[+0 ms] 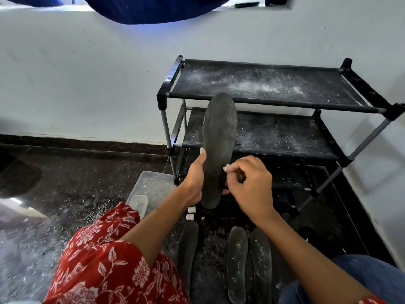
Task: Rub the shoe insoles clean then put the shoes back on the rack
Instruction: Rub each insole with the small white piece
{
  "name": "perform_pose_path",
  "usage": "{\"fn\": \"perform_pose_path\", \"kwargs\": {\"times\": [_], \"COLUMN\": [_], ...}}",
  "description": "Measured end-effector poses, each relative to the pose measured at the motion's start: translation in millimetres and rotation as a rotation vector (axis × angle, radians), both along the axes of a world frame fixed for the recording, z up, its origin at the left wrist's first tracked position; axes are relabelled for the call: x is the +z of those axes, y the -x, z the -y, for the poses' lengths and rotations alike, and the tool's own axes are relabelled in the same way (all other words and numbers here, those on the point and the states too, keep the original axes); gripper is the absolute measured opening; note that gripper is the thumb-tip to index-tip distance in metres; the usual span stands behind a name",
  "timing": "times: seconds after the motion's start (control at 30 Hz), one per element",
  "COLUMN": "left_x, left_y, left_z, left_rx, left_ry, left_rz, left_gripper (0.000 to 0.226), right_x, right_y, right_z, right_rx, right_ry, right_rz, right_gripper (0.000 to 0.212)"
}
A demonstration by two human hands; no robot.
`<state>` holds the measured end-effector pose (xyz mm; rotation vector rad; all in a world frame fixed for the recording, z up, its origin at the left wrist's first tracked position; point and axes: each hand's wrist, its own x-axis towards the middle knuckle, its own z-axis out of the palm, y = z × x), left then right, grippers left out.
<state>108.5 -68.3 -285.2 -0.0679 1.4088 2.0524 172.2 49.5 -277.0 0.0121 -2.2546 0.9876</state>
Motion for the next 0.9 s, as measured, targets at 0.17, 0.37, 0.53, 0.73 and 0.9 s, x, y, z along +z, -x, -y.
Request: {"fn": "perform_pose_path", "kwargs": {"times": [0.17,0.37,0.53,0.73,0.9], "left_x": [-9.2,-15.0,-22.8,-54.0,-100.0], "left_y": [-1.4,3.2,0.9,1.2,-2.1], "left_z": [-3.1,-0.6,2.9,-1.7,-5.7], "left_rx": [-0.088,0.045,-0.005,-0.066,-0.030], "left_ry": [0.021,0.035,0.057,0.145,0.201], "left_rz": [0.037,0.021,0.040,0.195,0.321], "left_gripper": [0.075,0.070,0.080,0.096,0.088], "right_x": [-5.5,-14.3,-22.2,-47.1,-75.7], "right_y": [2.1,-0.3,-3.6,0.2,-1.6], "right_z": [-0.6,5.3,8.2,-3.2,-23.9], "right_rx": [0.094,0.297,0.445,0.422,0.375], "right_ry": [0.180,0.102,-0.009,0.069,0.667], "right_rz": [0.081,0.268,0.550,1.108,1.387], "right_gripper": [0.023,0.025,0.019,0.020,0.024]}}
